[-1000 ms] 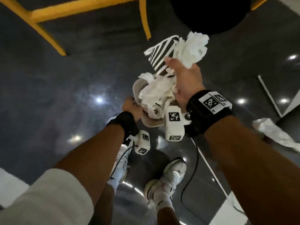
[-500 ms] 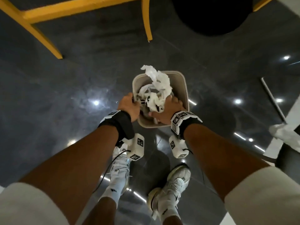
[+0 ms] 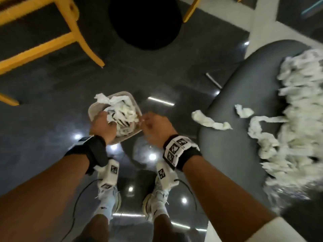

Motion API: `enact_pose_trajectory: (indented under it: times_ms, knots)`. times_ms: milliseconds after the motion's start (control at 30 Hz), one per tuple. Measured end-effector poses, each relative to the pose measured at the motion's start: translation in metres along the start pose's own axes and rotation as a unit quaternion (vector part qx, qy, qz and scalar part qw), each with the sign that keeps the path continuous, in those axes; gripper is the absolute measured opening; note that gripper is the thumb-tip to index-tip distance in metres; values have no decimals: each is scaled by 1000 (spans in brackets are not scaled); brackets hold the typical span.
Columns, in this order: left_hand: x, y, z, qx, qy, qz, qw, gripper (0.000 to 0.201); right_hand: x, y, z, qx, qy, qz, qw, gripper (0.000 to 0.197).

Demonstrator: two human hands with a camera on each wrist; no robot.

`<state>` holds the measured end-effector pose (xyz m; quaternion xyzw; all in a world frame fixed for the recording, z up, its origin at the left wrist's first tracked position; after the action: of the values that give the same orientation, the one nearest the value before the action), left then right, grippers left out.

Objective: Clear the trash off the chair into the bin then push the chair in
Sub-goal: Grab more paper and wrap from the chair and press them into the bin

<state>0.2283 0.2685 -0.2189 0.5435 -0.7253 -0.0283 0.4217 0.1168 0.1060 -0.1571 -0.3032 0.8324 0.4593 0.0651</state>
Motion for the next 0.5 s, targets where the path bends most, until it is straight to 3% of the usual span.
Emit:
enact_pose_trajectory:
  times_ms: [100,167,233,300,367,433,500]
  knots:
    - [88,31,29,-47,-19,140,989,42,54,44,-80,122,-59,-7,991,27]
    - [131,42,56,-89,6,178,980,39,101,64,-126,189,3,5,982,38]
    - [168,44,84,-121,38,187,974,44,149,67,-148,169,113,35,978,68]
    - [198,43,108,-125,39,195,972,46,177,60,-141,84,196,16,977,78]
    - [216,39,128,-125,56,185,973,45,182,54,-136,78,223,-43,971,53]
    - [219,37,145,-130,76,149,977,43,184,54,-147,117,182,-57,975,25]
    - [215,40,156,-136,71,129,980,41,196,61,-171,210,155,-35,965,14]
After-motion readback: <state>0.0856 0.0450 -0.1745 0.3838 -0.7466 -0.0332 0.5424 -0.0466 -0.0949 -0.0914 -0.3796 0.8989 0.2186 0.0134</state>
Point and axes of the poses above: each hand's wrist, its own y-axis away from the middle knuckle, its own z-axis out of the palm, x = y × z, the point moved 9 cm from there along -y, towards the middle knuckle, and after that the axes turned 11 degrees about z, right-handed, at the moved point
